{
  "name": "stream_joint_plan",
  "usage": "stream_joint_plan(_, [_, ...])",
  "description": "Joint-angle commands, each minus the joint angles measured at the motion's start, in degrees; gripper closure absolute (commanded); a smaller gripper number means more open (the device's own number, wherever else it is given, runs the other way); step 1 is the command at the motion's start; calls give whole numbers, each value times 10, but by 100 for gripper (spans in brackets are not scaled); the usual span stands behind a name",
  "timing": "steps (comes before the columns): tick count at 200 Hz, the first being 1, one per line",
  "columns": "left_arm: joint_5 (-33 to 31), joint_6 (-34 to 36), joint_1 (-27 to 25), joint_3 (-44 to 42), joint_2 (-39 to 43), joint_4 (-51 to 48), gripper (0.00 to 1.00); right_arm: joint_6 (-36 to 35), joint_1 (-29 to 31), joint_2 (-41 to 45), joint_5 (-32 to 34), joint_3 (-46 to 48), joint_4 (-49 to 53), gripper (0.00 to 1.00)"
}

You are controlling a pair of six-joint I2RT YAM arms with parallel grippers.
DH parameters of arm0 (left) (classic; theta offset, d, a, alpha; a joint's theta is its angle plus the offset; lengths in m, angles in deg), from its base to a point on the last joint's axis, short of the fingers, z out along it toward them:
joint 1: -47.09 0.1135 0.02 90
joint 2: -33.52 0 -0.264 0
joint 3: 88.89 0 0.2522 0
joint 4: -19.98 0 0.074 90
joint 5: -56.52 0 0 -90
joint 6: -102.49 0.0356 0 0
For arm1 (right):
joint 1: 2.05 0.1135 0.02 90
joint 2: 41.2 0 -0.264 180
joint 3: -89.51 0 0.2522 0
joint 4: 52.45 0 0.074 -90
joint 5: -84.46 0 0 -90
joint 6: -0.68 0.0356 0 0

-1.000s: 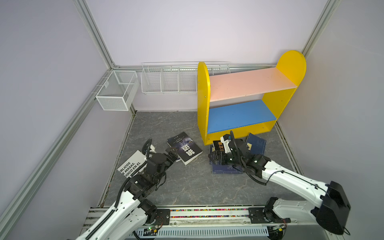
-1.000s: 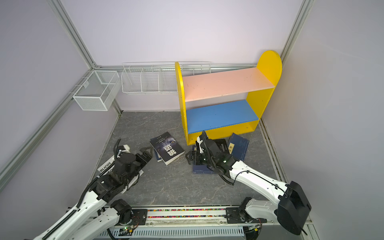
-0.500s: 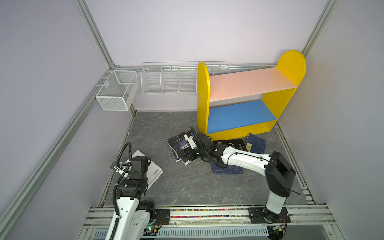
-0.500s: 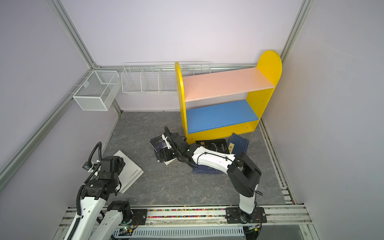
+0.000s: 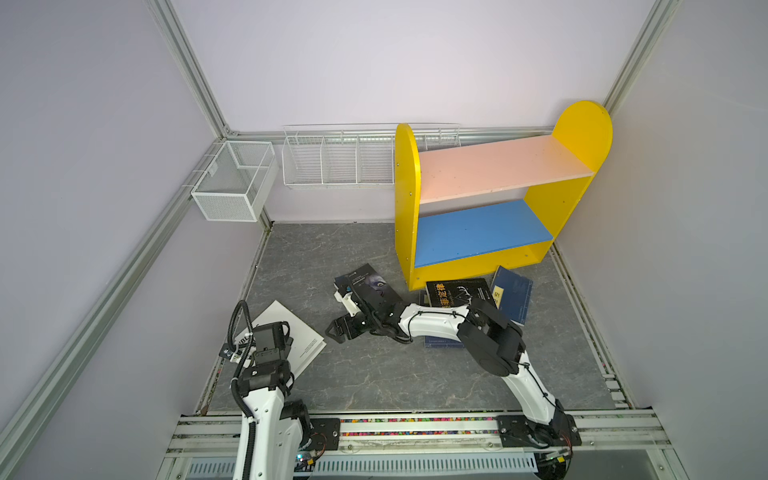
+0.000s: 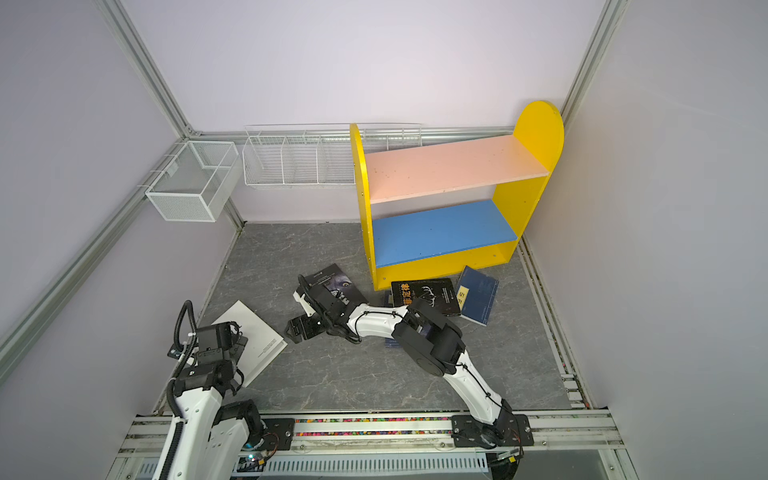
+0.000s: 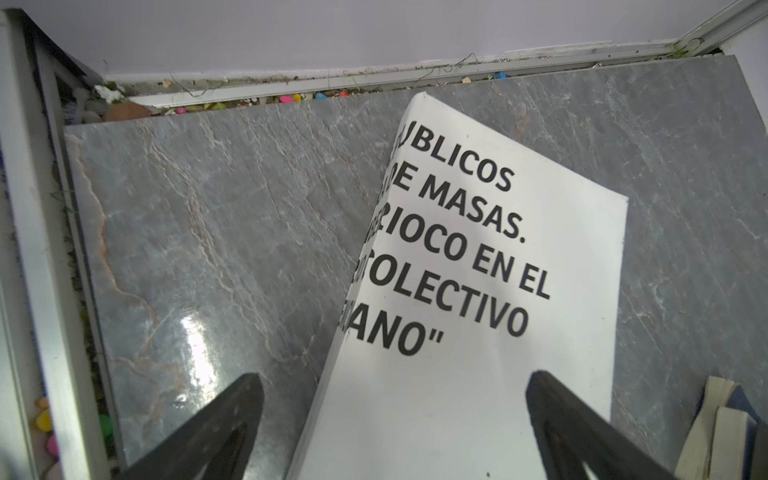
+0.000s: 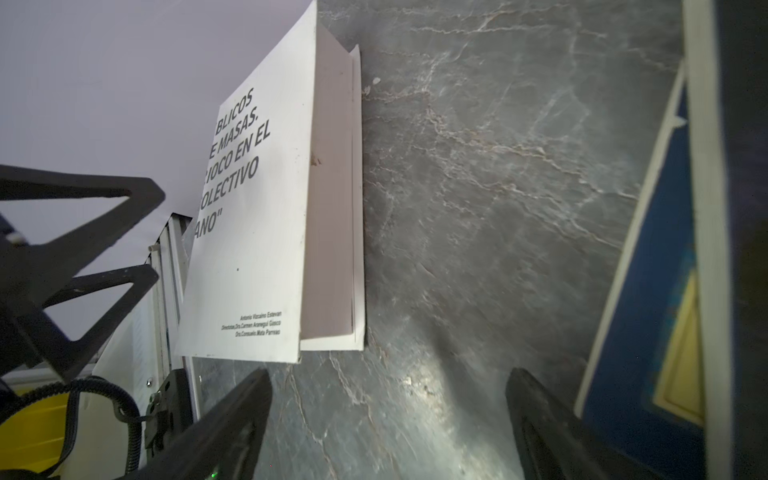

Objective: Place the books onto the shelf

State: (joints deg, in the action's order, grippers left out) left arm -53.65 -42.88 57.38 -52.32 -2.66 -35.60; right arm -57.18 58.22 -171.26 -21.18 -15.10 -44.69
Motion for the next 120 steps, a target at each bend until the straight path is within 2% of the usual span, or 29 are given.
stream_joint_plan(1, [38, 17, 10, -14, 0, 27, 1, 37, 6, -28, -54, -33, -45, 13])
stream_joint_plan(19, [59, 30, 11, -18, 0, 44, 1, 61, 9, -48, -80, -43, -84, 18])
stream_joint_plan(35, [77, 43, 11, -23, 0, 58, 1, 82, 9, -69, -108, -63, -98, 31])
stream_joint_plan(56, [103, 62, 12, -32, 0, 81, 1, 108, 12, -88, -131, -77, -115, 41])
stream_joint_plan(120, [155, 86, 12, -52, -14, 142, 1, 131, 13, -90, -149, -78, -122, 63])
